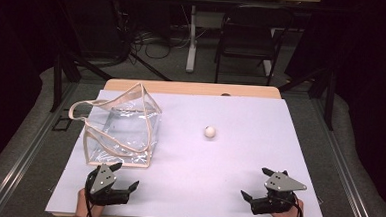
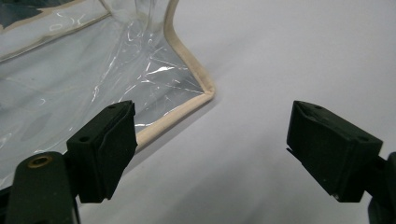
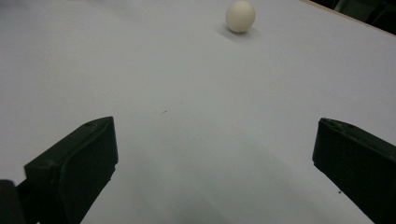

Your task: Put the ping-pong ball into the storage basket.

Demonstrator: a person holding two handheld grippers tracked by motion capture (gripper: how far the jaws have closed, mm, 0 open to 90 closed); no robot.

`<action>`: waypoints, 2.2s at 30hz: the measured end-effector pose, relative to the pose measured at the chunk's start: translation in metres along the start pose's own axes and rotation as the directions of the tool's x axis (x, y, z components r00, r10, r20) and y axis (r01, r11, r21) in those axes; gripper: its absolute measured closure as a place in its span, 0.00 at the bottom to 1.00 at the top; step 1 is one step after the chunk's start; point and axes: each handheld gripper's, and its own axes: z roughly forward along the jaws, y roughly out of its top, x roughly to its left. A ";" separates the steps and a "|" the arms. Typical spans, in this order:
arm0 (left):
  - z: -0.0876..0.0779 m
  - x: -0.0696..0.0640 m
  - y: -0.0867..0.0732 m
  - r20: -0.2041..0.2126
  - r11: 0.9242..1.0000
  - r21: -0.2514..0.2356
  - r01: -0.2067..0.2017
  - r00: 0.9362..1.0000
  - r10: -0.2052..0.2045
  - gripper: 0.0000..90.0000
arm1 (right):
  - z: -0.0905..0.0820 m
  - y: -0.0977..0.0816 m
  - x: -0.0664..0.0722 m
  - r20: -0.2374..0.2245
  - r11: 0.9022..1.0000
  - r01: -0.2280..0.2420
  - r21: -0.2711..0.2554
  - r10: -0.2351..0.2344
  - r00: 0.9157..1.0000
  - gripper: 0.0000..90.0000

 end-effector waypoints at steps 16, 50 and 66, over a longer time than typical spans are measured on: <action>-0.002 0.001 -0.003 -0.004 1.000 -0.008 0.003 1.000 -0.003 0.18 | 0.004 0.003 0.001 -0.003 1.000 -0.001 0.017 0.001 1.000 0.00; 0.001 -0.001 -0.004 0.007 1.000 0.003 -0.013 1.000 0.013 0.18 | 0.028 0.036 -0.003 0.012 0.998 0.007 0.067 -0.008 1.000 0.00; 0.001 -0.001 -0.003 0.008 1.000 -0.001 -0.017 1.000 0.017 0.18 | 0.044 0.048 -0.011 -0.002 0.997 -0.001 0.080 0.001 1.000 0.00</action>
